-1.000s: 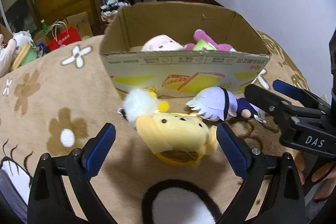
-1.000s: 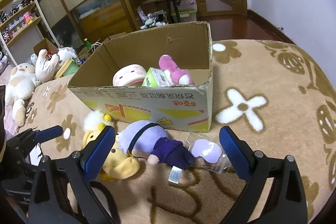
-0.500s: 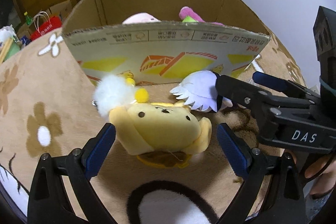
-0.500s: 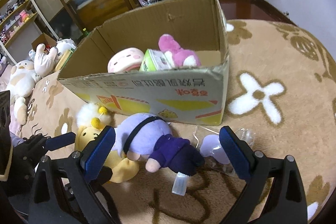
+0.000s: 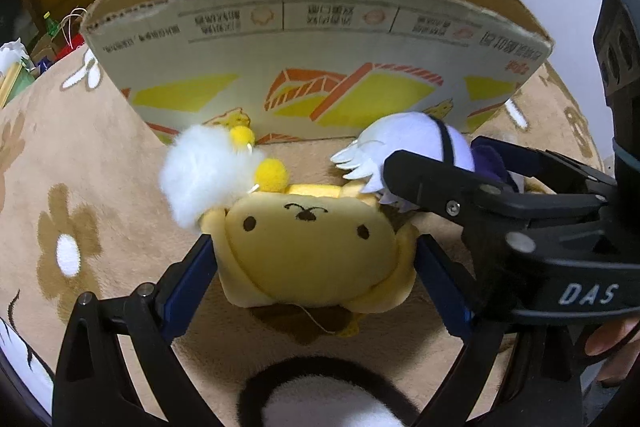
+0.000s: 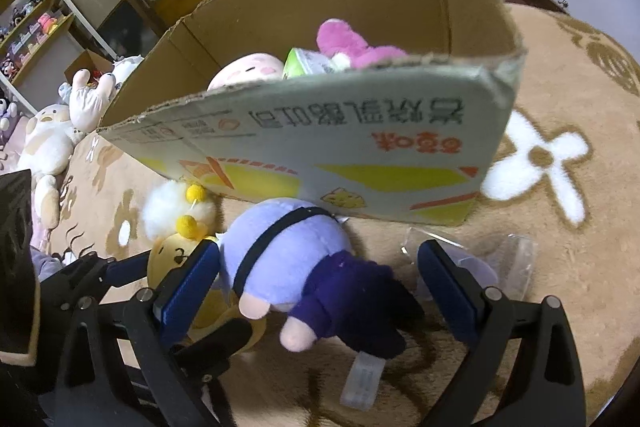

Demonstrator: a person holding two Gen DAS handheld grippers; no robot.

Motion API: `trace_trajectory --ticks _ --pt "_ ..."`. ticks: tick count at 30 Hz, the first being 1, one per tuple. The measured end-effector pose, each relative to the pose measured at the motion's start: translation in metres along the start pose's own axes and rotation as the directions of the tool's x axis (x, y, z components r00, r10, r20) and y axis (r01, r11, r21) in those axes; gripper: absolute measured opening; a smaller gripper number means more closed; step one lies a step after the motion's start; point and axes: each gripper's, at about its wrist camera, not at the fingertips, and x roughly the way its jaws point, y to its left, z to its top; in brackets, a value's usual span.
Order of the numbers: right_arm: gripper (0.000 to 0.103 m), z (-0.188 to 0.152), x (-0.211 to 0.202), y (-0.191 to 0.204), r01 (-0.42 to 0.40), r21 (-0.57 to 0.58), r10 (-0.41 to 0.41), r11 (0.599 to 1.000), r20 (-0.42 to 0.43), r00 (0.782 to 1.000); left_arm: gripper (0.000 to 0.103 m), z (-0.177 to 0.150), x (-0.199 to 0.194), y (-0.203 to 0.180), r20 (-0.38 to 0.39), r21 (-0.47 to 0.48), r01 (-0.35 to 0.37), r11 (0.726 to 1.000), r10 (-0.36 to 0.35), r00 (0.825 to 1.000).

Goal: Organize soft objects
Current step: 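Lower the left tool onto the yellow duck plush while the right tool reaches the doll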

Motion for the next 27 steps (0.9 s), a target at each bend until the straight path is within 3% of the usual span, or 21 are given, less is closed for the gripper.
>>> trace_trajectory --ticks 10,14,21,27 --pt "0.103 -0.006 0.013 0.012 0.040 -0.053 -0.041 0.998 -0.031 0.999 0.099 -0.007 0.019 0.004 -0.034 -0.033 0.022 0.999 -0.023 0.999" --pt "0.095 -0.008 0.016 0.014 0.054 -0.073 -0.058 0.996 -0.044 0.997 0.097 -0.009 0.027 0.006 -0.052 -0.049 0.039 0.998 -0.041 0.998" --pt "0.088 -0.010 0.012 0.009 0.025 -0.052 -0.027 0.998 -0.055 0.998 0.079 -0.012 0.023 -0.001 -0.016 -0.030 0.051 0.998 -0.051 0.999" --pt "0.088 -0.014 0.002 0.006 0.029 -0.034 -0.030 0.999 -0.036 0.999 0.077 -0.014 0.013 0.009 -0.011 -0.059 0.064 0.996 -0.065 0.998"
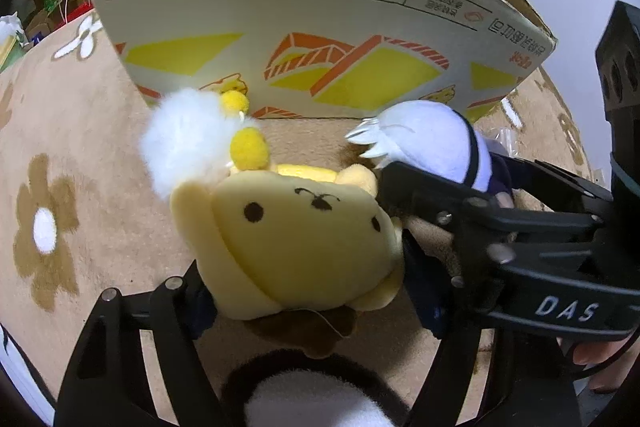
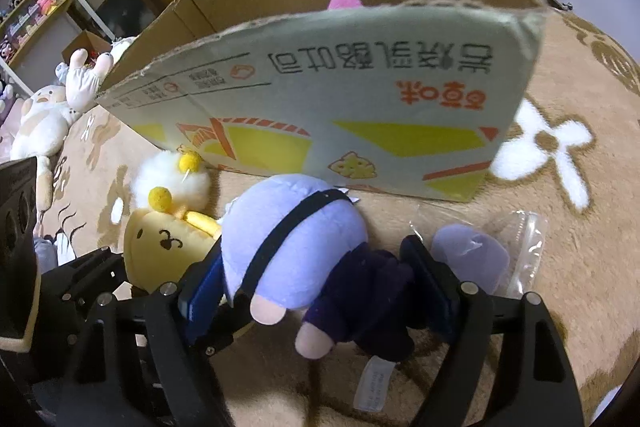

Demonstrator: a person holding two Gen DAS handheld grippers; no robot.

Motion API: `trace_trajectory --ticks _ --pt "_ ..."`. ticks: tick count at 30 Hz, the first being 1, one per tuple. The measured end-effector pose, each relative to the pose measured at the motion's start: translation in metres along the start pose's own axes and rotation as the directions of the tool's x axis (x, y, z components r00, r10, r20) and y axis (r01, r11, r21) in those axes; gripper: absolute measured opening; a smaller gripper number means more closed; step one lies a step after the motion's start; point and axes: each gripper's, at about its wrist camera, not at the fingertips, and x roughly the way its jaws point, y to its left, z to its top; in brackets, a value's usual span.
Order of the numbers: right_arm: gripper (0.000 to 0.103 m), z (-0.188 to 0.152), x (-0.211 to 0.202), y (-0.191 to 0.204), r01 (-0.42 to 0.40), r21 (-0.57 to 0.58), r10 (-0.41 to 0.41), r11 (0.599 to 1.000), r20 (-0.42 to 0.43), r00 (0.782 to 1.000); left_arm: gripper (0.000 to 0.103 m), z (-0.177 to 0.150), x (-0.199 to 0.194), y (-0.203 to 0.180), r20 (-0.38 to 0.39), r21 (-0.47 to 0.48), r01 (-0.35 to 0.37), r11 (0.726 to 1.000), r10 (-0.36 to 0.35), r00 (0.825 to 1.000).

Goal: Organize soft objects
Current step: 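Lower the left tool onto the yellow duck plush while the right tool reaches the doll, then grasp and lift the yellow duck with the left tool while the right lifts the doll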

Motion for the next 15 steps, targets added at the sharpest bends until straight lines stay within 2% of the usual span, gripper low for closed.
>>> trace_trajectory --ticks 9,15 --pt "0.088 -0.002 -0.028 -0.015 0.017 0.031 -0.019 0.999 0.054 0.998 0.077 -0.003 -0.013 -0.006 0.041 0.023 -0.055 0.998 0.054 0.998" --pt "0.088 -0.004 -0.052 -0.019 0.022 0.032 -0.025 0.999 0.106 0.994 0.077 -0.005 -0.028 -0.013 0.091 0.004 -0.076 0.997 0.076 0.993"
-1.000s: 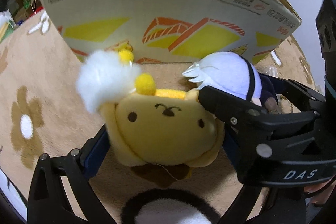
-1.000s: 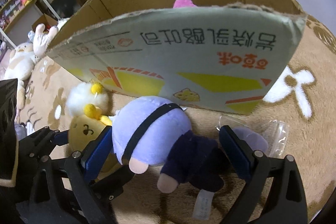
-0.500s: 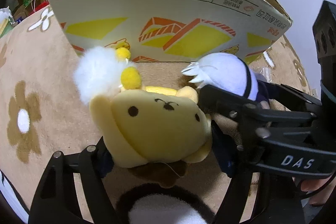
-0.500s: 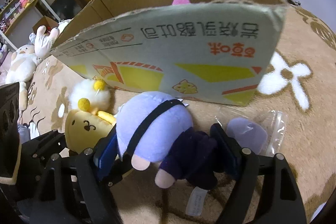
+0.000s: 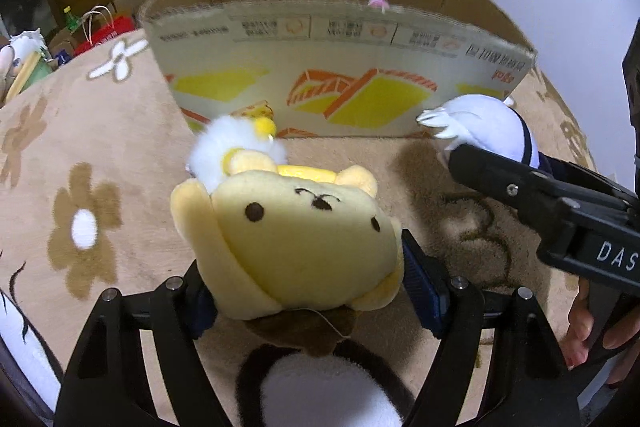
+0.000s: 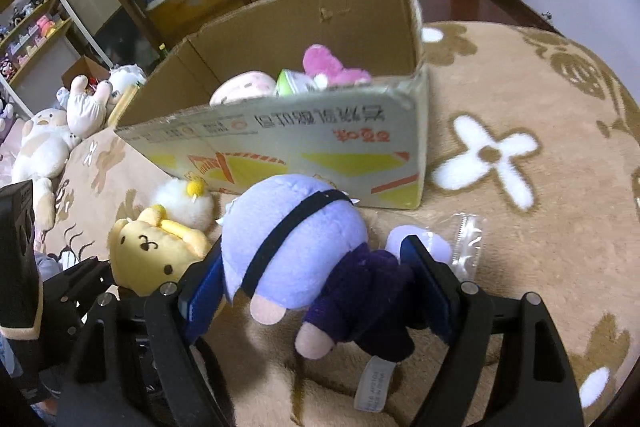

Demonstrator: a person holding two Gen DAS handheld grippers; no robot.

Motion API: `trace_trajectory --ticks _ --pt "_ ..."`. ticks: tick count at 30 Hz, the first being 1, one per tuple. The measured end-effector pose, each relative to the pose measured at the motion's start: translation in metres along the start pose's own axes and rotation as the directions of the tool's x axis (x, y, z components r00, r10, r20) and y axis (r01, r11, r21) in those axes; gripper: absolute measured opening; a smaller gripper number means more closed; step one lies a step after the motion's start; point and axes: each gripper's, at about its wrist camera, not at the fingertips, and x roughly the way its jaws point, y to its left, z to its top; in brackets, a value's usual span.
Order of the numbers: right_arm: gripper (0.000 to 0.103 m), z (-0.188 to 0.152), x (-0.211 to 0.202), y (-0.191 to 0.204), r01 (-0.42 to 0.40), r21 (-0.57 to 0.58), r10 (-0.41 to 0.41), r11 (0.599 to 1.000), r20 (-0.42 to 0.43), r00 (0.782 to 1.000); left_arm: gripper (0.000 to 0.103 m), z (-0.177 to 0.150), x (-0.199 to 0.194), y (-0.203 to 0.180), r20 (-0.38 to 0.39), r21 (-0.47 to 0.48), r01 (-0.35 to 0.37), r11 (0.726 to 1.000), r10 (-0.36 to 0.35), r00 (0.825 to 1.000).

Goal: Organize soft objects
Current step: 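Grasp and lift the yellow duck with the left tool while the right lifts the doll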

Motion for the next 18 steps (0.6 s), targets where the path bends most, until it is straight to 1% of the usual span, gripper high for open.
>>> trace_trajectory --ticks 3,7,10,13,18 --pt "0.088 0.001 -0.012 0.000 0.002 -0.004 -0.002 1.000 0.031 1.000 0.077 -0.001 -0.010 -0.001 0.029 -0.001 -0.006 1.000 0.006 1.000" --pt "0.088 -0.002 -0.025 0.004 0.014 -0.022 -0.013 1.000 0.067 0.998 0.077 0.001 -0.025 -0.004 0.096 0.016 -0.038 0.999 0.036 0.995" --pt "0.088 -0.004 -0.033 0.009 0.026 -0.047 -0.021 0.999 0.102 0.995 0.077 0.003 -0.032 -0.003 0.115 0.020 -0.045 0.999 0.043 0.993" --pt "0.088 -0.005 -0.044 0.016 0.041 -0.067 -0.031 0.997 0.139 0.990 0.077 0.002 -0.041 -0.003 0.139 0.034 -0.072 0.997 0.066 0.988" --pt "0.088 -0.005 -0.061 0.020 0.049 -0.072 -0.034 0.996 0.189 0.981 0.077 -0.003 -0.063 -0.001 0.185 0.047 -0.086 0.995 0.076 0.980"
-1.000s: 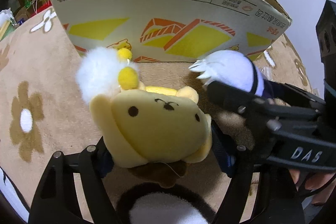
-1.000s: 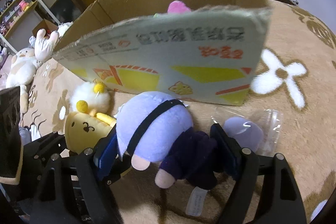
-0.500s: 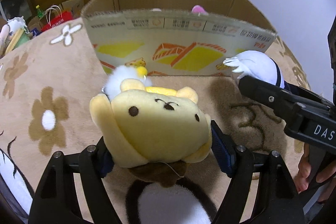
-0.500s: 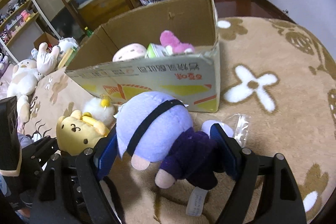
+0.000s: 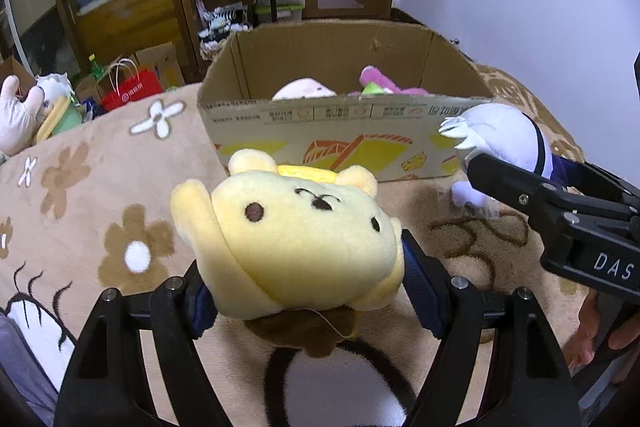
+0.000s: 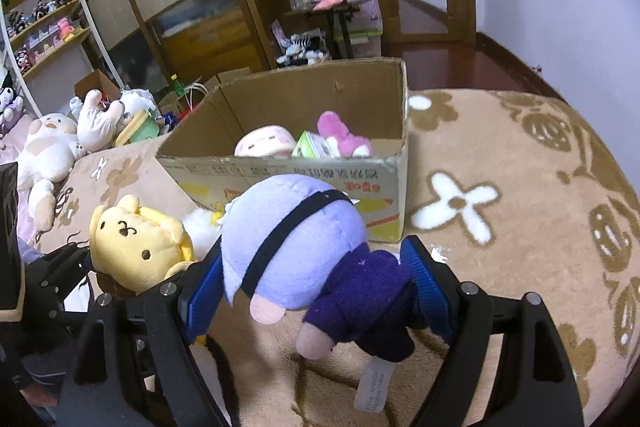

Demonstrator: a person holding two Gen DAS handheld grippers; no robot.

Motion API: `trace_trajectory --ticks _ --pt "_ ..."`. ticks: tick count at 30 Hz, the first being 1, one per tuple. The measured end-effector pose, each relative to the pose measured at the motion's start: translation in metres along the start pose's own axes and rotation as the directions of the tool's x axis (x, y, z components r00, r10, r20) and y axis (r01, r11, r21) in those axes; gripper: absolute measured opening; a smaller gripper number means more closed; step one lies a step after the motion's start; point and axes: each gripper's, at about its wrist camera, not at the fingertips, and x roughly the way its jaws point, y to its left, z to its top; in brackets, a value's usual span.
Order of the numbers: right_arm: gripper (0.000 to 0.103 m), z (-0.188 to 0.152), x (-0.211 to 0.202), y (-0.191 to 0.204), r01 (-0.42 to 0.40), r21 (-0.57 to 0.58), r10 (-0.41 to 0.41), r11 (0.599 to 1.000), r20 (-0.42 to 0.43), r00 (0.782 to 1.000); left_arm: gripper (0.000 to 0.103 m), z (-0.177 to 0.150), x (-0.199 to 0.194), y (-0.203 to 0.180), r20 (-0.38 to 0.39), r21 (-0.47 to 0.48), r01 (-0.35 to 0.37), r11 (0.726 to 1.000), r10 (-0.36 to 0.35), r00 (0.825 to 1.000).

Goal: Organize soft objects
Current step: 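Grasp and lift the yellow duck with the left tool while the right lifts the doll, then lower both plushes into the box and open both tools to release them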

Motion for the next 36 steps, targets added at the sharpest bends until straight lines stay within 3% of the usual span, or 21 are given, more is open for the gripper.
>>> trace_trajectory --ticks 8,15,30,36 --pt "0.088 0.010 -0.028 -0.006 0.000 0.012 -0.001 1.000 0.095 0.995 0.077 0.007 -0.033 0.008 0.095 -0.004 -0.019 1.000 0.020 0.995" --pt "0.088 0.022 -0.053 -0.010 0.014 0.017 -0.018 1.000 0.192 0.981 0.077 0.014 -0.054 0.017 0.194 -0.015 -0.054 0.998 0.056 0.979" --pt "0.088 0.054 -0.076 -0.003 0.016 -0.026 -0.007 1.000 0.306 0.952 0.077 0.049 -0.093 0.016 0.406 0.025 -0.129 0.991 0.108 0.908" --pt "0.088 0.076 -0.072 -0.001 0.025 -0.052 -0.007 0.998 0.331 0.944 0.077 0.075 -0.092 0.018 0.431 0.022 -0.104 0.994 0.084 0.898"
